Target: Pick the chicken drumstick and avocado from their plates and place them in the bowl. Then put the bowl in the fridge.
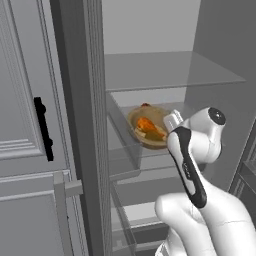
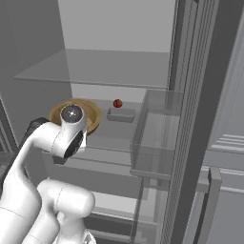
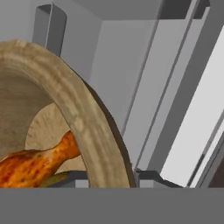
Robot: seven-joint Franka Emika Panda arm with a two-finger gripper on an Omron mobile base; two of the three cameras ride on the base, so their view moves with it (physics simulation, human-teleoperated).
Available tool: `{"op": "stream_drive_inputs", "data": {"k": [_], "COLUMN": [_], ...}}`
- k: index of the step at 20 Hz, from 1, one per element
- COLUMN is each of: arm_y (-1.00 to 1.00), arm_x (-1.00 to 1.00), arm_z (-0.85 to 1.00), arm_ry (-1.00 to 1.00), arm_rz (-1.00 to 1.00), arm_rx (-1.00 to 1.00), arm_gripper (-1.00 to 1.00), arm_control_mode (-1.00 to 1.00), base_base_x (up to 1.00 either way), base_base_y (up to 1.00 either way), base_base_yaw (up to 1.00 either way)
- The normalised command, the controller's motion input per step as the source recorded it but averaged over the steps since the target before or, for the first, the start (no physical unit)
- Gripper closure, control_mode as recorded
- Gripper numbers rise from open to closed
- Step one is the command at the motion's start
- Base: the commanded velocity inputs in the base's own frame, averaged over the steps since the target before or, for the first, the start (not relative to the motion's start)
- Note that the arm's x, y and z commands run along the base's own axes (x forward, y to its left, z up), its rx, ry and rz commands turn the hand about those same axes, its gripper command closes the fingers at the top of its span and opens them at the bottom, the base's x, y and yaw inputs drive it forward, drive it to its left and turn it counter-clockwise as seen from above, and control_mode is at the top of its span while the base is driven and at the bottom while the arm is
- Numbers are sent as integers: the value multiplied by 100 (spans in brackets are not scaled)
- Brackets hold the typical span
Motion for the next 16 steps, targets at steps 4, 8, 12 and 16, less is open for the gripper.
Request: {"op": "stream_drive_inputs", "data": {"k": [4, 8, 12, 16], "arm_y": [9, 20, 8, 4], "arm_x": [59, 59, 54, 56], "arm_z": [-21, -42, -48, -41], "arm_ry": [0, 1, 1, 1], "arm_rz": [4, 0, 0, 0], "arm_rx": [1, 0, 0, 0], "arm_gripper": [100, 100, 100, 100], "arm_control_mode": [-100, -100, -100, -100], "base_base_x": [0, 0, 0, 0], "base_base_y": [0, 0, 0, 0], "base_base_yaw": [0, 0, 0, 0]}}
